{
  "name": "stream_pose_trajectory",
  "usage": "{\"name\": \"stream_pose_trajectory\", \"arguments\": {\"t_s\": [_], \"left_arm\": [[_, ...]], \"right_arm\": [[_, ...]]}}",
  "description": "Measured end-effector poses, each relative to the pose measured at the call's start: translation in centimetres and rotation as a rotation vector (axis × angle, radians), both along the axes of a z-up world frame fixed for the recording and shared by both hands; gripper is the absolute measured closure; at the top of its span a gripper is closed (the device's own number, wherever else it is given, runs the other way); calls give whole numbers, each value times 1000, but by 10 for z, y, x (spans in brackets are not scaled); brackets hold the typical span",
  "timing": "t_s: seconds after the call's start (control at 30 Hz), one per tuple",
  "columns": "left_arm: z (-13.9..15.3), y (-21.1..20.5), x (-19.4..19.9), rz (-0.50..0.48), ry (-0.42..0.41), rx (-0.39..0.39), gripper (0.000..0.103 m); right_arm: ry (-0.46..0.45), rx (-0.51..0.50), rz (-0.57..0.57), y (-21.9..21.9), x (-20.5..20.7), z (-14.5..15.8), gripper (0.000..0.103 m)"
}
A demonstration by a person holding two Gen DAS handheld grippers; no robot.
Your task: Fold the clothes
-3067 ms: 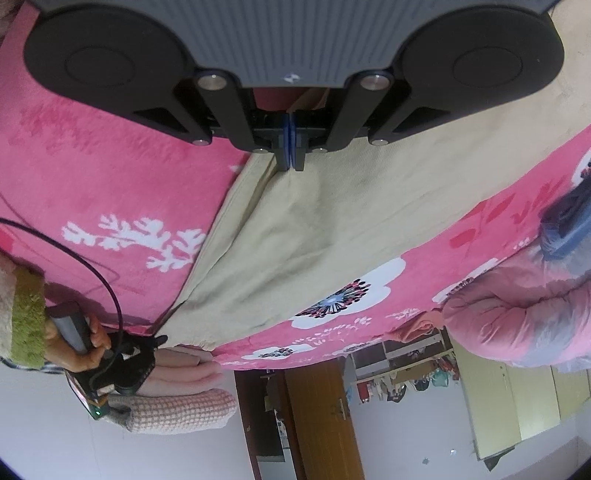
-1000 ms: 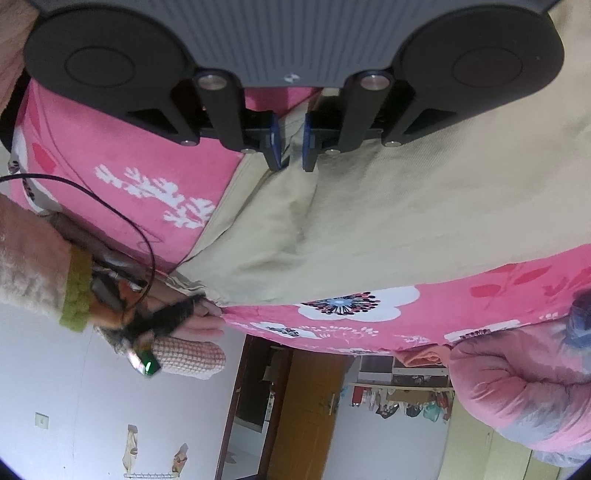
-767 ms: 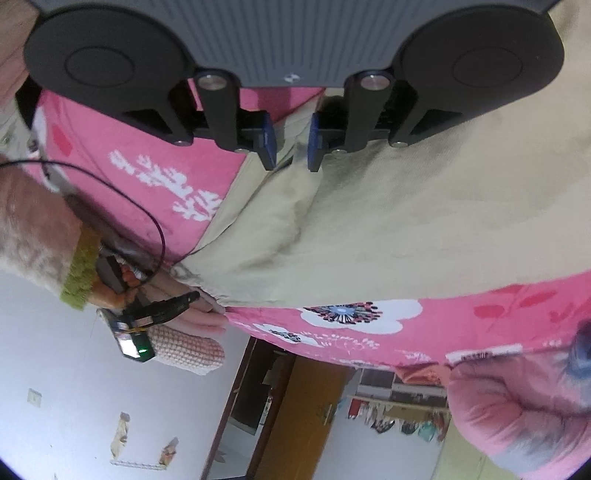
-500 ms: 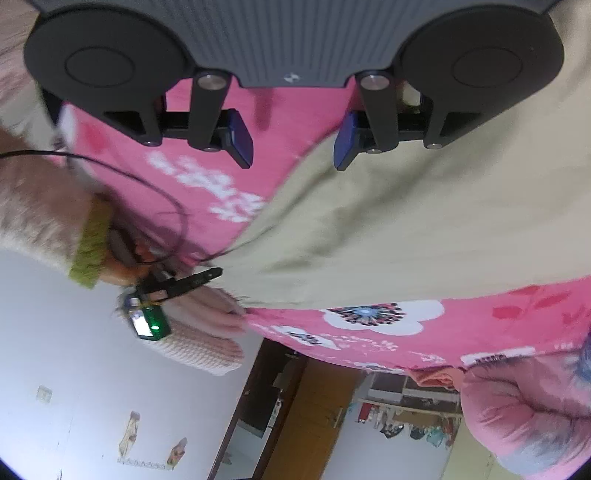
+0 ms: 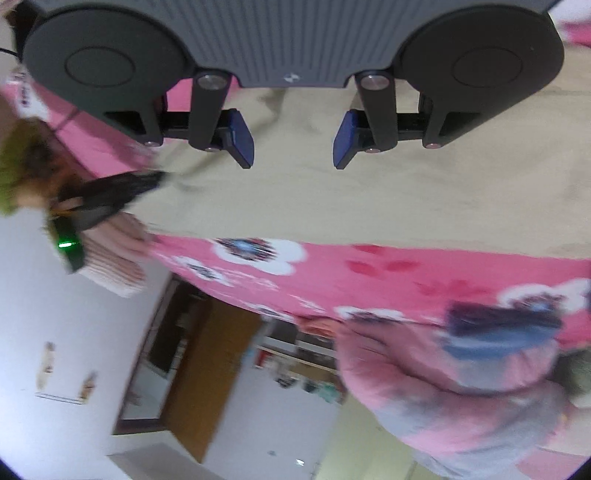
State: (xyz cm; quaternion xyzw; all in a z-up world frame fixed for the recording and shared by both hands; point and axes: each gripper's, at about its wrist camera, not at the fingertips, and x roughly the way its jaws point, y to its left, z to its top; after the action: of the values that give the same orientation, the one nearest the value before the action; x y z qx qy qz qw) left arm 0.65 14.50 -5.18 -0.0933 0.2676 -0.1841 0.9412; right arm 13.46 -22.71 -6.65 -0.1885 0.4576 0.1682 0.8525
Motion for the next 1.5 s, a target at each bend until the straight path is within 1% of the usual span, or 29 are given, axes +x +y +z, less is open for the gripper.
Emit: {"name": "stream_pose_trajectory", "arguments": {"t_s": [0.03, 0.07, 0.13, 0.2, 0.23, 0.27, 0.33, 0.43, 0.5, 0.6, 0.7, 0.8, 0.87, 0.9, 0.93, 0.97, 1.07, 1.2, 1.37, 1.5], "left_arm": [[-1, 2, 4, 23, 7, 16, 55], [-3, 4, 9, 47, 16, 31, 55], [-6, 7, 18, 93, 34, 63, 55], [-11, 11, 26, 135, 60, 91, 55], [-14, 14, 30, 153, 78, 104, 55], [-18, 19, 31, 163, 99, 105, 55], [-23, 24, 33, 172, 117, 87, 55], [-24, 27, 32, 168, 108, 88, 55], [-25, 27, 32, 167, 107, 90, 55], [-26, 28, 30, 165, 103, 86, 55], [-28, 30, 29, 162, 98, 81, 55], [-30, 30, 29, 161, 93, 80, 55], [-30, 29, 29, 161, 91, 84, 55], [-30, 29, 29, 159, 90, 86, 55], [-30, 29, 29, 158, 89, 87, 55], [-30, 29, 29, 157, 88, 88, 55], [-30, 29, 29, 154, 86, 91, 55], [-30, 27, 30, 154, 84, 103, 55], [-29, 26, 30, 153, 85, 110, 55], [-29, 25, 30, 151, 83, 125, 55]], "right_arm": [[1, -46, -20, 1, -1, 7, 92], [-7, -54, -23, 3, -2, 15, 92], [-25, 18, 3, 9, -5, 31, 92], [-15, 104, 72, 22, -12, 40, 92], [-15, 121, 111, 30, -16, 41, 92], [-27, 112, 153, 38, -24, 40, 92], [-77, 48, 251, 52, -43, 33, 92], [-172, -62, 414, 70, -75, 21, 90], [-223, -152, 500, 81, -89, 13, 88], [-279, -310, 580, 93, -96, 2, 87], [-272, -380, 622, 93, -89, -6, 87], [-296, -419, 649, 95, -89, -10, 87], [-313, -431, 662, 98, -88, -14, 90], [-319, -430, 668, 98, -89, -14, 94], [-324, -429, 673, 99, -91, -15, 101], [-328, -429, 679, 99, -92, -15, 102], [-307, -443, 702, 94, -100, -13, 103], [-265, -434, 698, 90, -105, -19, 103], [-271, -391, 628, 79, -106, -15, 102], [-262, -359, 514, 50, -103, -6, 101]]}}
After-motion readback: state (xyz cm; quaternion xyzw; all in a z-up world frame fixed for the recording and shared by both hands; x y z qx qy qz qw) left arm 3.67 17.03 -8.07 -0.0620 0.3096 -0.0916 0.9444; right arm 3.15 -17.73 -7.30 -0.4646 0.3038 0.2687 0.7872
